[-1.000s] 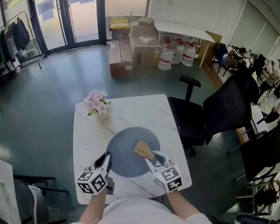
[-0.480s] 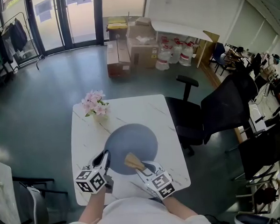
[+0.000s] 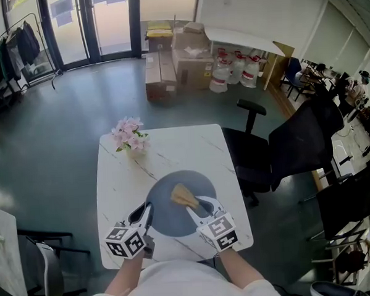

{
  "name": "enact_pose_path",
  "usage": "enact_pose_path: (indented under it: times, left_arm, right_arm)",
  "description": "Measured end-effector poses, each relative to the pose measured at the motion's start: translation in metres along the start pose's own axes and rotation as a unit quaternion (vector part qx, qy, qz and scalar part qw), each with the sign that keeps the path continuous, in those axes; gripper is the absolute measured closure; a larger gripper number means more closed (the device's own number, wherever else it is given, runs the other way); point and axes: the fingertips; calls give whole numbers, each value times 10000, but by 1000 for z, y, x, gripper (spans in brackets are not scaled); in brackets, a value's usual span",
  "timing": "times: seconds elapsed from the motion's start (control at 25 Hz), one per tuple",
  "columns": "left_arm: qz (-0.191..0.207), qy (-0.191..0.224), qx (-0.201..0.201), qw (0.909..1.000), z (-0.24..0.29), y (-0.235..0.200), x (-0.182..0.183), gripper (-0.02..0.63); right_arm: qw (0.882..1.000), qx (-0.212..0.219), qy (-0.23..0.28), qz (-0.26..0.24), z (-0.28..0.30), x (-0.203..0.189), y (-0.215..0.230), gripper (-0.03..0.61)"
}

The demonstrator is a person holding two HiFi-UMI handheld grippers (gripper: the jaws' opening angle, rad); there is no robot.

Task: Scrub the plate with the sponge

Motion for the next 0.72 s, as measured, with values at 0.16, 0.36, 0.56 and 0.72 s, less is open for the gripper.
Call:
enact_pose_path:
  times: [0.16,0.36,0.56,0.72]
  left_arm:
    - [-226,105,63,9997,-3,-7,5,563]
    - [-480,279,161,9983,-1,-18,14,561]
    - [-483,399,210,9978,1,-24,23,561]
    - [-433,391,212,9981,2,-22,23,561]
  right_arm:
    - [9988,-409,-78,247,-15,-11,28,459]
    - [9975,-445,-339,433,-26,-37,27,459]
    - [9976,-113,-557,386,-21,-54,-3,459]
    - [9973,288,-642,192,-11,-56,-32,459]
Point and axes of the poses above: the fingertips, and each gripper's own axes: z forward along the fingers, y to its right, x out of its top, and after that the axes turned 8 degrees about z, right-handed
